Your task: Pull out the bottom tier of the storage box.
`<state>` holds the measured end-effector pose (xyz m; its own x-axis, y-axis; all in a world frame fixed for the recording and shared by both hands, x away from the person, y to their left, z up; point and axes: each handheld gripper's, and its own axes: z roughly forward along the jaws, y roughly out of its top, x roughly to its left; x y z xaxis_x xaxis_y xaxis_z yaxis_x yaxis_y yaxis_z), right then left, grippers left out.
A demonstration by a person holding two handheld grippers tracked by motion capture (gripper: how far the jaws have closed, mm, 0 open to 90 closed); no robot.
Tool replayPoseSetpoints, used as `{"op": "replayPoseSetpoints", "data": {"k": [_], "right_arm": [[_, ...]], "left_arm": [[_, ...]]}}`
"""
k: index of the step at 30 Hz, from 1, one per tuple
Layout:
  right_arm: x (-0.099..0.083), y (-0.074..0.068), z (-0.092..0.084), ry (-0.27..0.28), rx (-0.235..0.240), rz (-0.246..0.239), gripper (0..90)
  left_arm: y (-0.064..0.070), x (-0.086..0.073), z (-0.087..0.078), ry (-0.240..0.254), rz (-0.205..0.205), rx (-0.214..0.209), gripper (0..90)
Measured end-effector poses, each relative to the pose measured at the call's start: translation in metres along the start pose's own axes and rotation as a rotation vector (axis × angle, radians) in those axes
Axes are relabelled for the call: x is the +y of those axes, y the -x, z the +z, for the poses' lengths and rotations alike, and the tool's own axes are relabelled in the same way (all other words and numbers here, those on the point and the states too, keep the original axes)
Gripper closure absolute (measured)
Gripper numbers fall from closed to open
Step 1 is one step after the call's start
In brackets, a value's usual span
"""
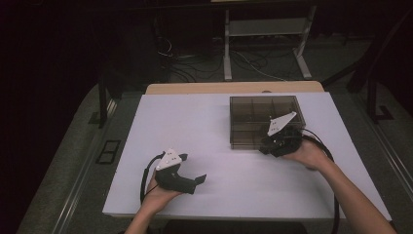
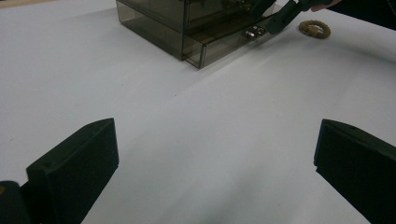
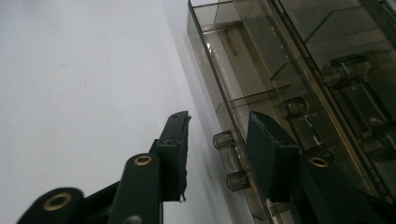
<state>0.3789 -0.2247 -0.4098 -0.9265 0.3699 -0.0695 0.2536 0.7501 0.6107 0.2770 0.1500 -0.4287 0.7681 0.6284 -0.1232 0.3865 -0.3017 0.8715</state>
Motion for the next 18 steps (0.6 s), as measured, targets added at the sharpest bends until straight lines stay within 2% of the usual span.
{"op": "replayPoseSetpoints", "data": {"k": [5,18], "right_arm": [[-0.0001,0.0032,-0.0001,-0.002,-0.009,-0.007,61.4],[0.0014,0.0096,0.0049,-0.018,0.007,-0.027,74.2]], "left_arm": [[0.0004,0.0,0.0006,-0.002,0.0,-0.001,0.0],[0.0003,0.0002,0.0004,-0.009,0.007,-0.002,0.0]]}}
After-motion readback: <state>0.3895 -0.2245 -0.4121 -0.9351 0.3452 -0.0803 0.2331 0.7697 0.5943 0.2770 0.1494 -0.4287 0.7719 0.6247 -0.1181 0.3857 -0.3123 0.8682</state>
